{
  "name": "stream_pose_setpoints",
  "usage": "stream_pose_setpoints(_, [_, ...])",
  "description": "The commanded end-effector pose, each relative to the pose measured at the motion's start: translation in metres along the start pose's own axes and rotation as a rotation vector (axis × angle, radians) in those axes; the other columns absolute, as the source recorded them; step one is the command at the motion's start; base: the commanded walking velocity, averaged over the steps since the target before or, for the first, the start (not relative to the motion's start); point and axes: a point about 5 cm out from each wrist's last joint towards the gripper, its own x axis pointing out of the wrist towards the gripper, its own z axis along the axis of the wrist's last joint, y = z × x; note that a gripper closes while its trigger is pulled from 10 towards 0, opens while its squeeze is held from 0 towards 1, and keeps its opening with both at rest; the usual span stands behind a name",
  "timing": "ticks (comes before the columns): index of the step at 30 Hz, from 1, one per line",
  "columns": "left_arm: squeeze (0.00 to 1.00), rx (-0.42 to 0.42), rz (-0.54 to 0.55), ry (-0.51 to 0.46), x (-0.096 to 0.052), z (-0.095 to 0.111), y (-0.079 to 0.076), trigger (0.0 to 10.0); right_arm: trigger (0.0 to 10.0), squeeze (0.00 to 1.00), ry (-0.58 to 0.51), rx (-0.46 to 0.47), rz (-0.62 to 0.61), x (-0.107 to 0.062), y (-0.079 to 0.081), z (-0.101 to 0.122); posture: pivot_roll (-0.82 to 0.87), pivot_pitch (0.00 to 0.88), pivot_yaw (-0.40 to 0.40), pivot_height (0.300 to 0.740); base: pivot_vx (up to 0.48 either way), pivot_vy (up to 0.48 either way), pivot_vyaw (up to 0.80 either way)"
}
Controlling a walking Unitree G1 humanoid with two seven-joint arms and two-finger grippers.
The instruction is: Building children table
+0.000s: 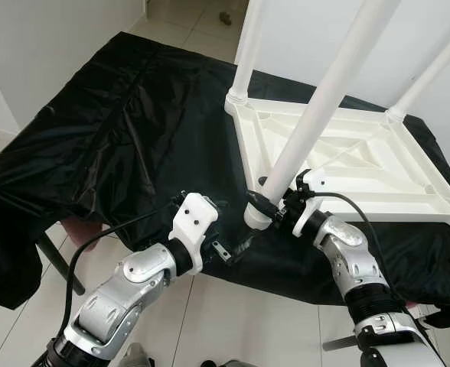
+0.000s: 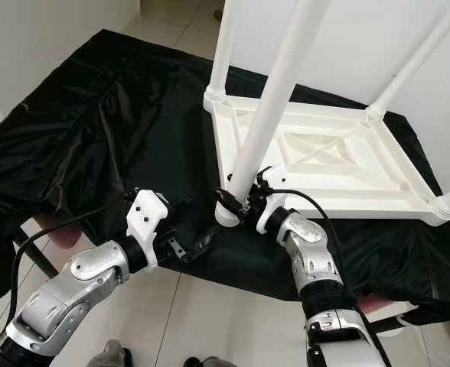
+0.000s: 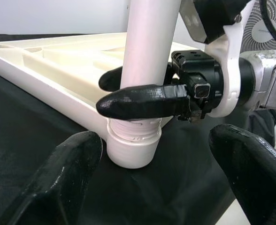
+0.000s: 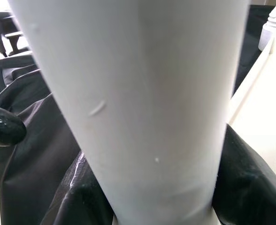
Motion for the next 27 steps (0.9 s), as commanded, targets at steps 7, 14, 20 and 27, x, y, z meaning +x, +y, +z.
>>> stream_pose_setpoints(7, [0.0,-0.016,-0.095,0.0,0.001,-0.001,-0.01,10.0,0.0,0.0,0.028,0.107,-0.102,-0.007,0.019,-0.016,0.13,0.131,-0.17,0.74,0.0,0.0,0.0])
stream_pose_setpoints(14, [0.0,-0.025,-0.11,-0.001,0.002,-0.001,-0.012,10.0,0.0,0.0,-0.004,0.132,-0.345,-0.008,0.03,-0.011,0.11,0.137,-0.161,0.74,0.0,0.0,0.0])
stream_pose_setpoints(20, [0.0,-0.026,-0.117,-0.001,0.002,-0.001,-0.013,10.0,0.0,0.0,0.007,0.114,-0.618,-0.01,0.035,-0.008,0.11,0.137,-0.161,0.74,0.0,0.0,0.0])
stream_pose_setpoints(27, [0.0,-0.027,-0.119,-0.003,0.002,0.0,-0.013,10.0,0.0,0.0,0.115,0.142,-0.793,-0.016,0.039,-0.019,0.12,0.133,-0.166,0.74,0.0,0.0,0.0])
